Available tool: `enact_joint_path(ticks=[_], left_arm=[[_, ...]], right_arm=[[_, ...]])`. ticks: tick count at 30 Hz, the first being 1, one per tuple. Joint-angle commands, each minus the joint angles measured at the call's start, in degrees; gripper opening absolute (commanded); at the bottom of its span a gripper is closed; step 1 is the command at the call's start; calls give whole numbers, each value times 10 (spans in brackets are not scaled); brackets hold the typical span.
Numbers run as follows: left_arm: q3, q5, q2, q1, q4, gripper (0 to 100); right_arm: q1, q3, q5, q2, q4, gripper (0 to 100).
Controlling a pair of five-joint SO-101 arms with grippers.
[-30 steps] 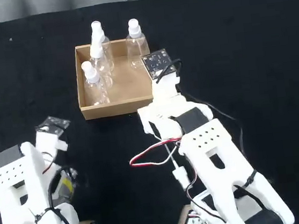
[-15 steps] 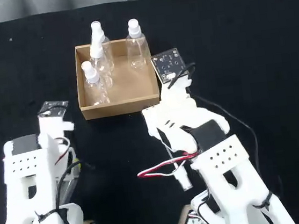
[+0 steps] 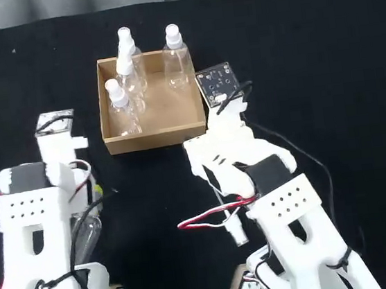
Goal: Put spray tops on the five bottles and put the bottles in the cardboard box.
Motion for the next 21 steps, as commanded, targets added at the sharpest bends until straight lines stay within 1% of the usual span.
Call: enact_joint_path(ticks=[1,11,13,17,21], left_arm=[[-58,-93,-5,-75,10,142],[-67,-306,-5,-248,13,142],[-67,-334,-5,-276,14,142],[-61,-365,1,-315,15,142],[-39,-418,2,-347,47,142]], right_arm=[[-11,1,6,-25,-2,263],[-11,1,6,-25,-2,263],[-11,1,6,-25,-2,263],[-11,1,6,-25,-2,263],[-11,1,6,-25,-2,263]])
